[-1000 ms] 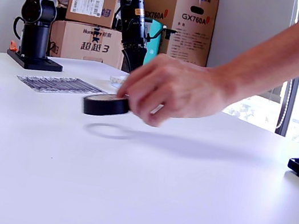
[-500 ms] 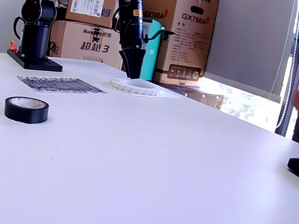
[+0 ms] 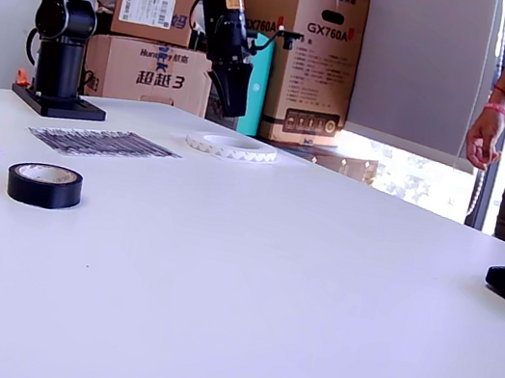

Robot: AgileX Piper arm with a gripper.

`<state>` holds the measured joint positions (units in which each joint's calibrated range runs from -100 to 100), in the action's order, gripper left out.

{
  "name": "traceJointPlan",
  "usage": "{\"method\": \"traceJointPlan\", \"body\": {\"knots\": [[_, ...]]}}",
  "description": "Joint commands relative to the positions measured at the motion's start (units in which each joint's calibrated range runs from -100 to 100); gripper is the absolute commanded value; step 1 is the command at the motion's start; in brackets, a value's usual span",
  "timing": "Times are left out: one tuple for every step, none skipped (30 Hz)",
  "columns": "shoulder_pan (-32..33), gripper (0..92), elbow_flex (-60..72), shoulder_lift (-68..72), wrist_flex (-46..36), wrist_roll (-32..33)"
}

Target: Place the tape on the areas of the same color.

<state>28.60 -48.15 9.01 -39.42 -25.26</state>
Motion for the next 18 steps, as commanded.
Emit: {"method": "traceJointPlan", "body": {"knots": [[-4.83,72.3,7.58,-12.47,-18.66,0.38],[-6.41,72.3,9.12,-13.87,-20.96,0.38],[-8.23,72.3,10.39,-15.09,-22.65,0.30],[-10.28,72.3,11.39,-16.21,-24.09,-0.03],[-12.41,72.3,12.39,-17.14,-25.20,-0.27],[-14.78,72.3,13.30,-17.89,-26.05,-0.44],[-17.22,72.3,14.21,-18.64,-26.90,-0.44],[-19.91,72.3,15.30,-19.30,-27.83,-0.52],[-22.75,72.3,16.39,-19.95,-28.68,-0.52],[-25.75,72.3,17.39,-20.42,-29.53,-0.68],[-28.75,72.3,18.21,-20.61,-30.37,-1.25],[-31.67,72.3,18.94,-20.61,-31.14,-2.56],[-34.90,72.6,19.57,-20.33,-31.82,-4.69],[-37.75,72.7,19.84,-20.23,-32.24,-6.90],[-41.14,72.7,19.84,-20.23,-32.33,-9.52],[-44.85,72.7,19.84,-20.14,-32.33,-12.31],[-47.22,72.7,19.75,-20.14,-32.33,-14.19],[-50.14,72.7,19.57,-20.14,-32.33,-16.89]]}}
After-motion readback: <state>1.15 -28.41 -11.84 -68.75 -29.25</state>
